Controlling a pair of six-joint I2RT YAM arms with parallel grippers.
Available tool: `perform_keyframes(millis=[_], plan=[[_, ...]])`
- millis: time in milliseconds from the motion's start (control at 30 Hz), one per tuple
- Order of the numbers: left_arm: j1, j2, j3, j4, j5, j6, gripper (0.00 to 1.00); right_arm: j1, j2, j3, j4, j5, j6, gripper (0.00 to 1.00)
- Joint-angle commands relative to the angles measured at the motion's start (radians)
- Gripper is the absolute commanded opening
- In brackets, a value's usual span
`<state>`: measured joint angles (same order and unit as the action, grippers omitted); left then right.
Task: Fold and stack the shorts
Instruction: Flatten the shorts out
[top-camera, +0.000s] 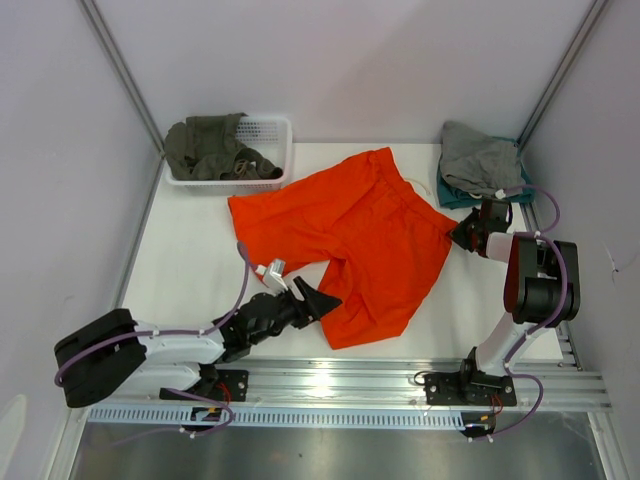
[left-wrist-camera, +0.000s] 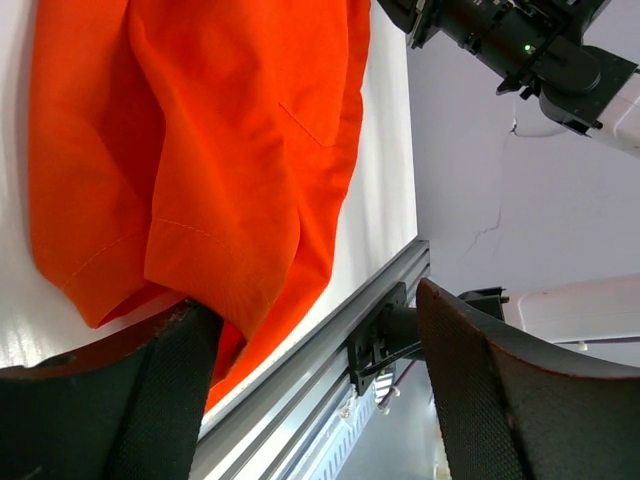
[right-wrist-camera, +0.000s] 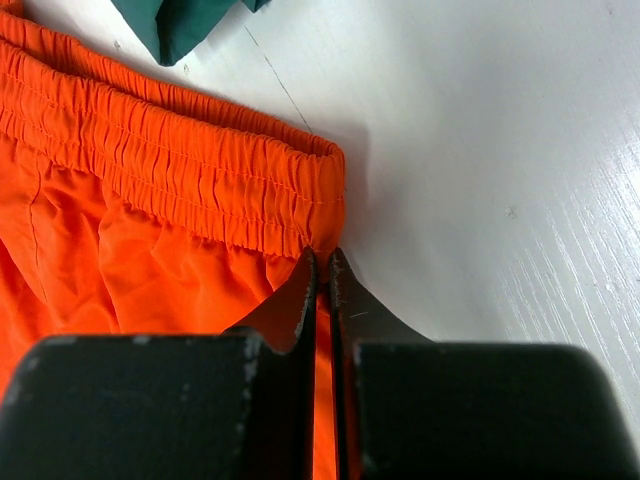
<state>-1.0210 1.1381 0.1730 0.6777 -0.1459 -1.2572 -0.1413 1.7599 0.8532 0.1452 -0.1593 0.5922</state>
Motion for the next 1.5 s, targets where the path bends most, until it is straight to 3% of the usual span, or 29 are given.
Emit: perform_keyframes(millis=[0,67,133,167,333,367,467,700,933,1200,1467], plan=[[-0.007,0.020,0.034,0.088,-0.011,0.008,0.77,0.000,0.015,0.035,0.013,-0.002,-0.008,0.00],[-0.007,0.025,0.042,0.085,-0.017,0.024,0.72,0.000,0.010,0.035,0.011,0.000,-0.008,0.00],[-0.008,0.028,0.049,0.056,-0.055,0.059,0.58,0.000,0.009,0.033,0.011,0.001,-0.008,0.00],[-0.008,0.032,0.065,0.008,-0.073,0.074,0.45,0.000,0.007,0.035,0.010,0.001,-0.008,0.00],[-0.005,0.046,0.037,-0.023,-0.175,0.110,0.24,-0.003,0.006,0.033,0.008,-0.002,-0.006,0.00],[-0.005,0.042,0.031,-0.011,-0.188,0.119,0.12,-0.003,0.006,0.033,0.008,0.000,-0.006,0.00],[-0.005,0.000,0.039,-0.076,-0.208,0.125,0.00,-0.009,0.006,0.037,0.011,-0.002,0.006,0.00],[0.021,-0.279,0.023,-0.334,-0.254,0.119,0.00,-0.024,0.052,0.107,-0.051,0.049,0.069,0.00],[0.038,-0.616,0.068,-0.726,-0.290,0.091,0.00,0.029,-0.025,0.152,-0.143,0.162,0.063,0.00],[0.071,-0.669,0.094,-0.876,-0.354,0.103,0.00,0.069,-0.042,0.244,-0.279,0.250,0.032,0.00],[0.267,-0.582,0.203,-0.836,-0.235,0.300,0.00,0.077,0.018,0.340,-0.305,0.242,0.009,0.00]])
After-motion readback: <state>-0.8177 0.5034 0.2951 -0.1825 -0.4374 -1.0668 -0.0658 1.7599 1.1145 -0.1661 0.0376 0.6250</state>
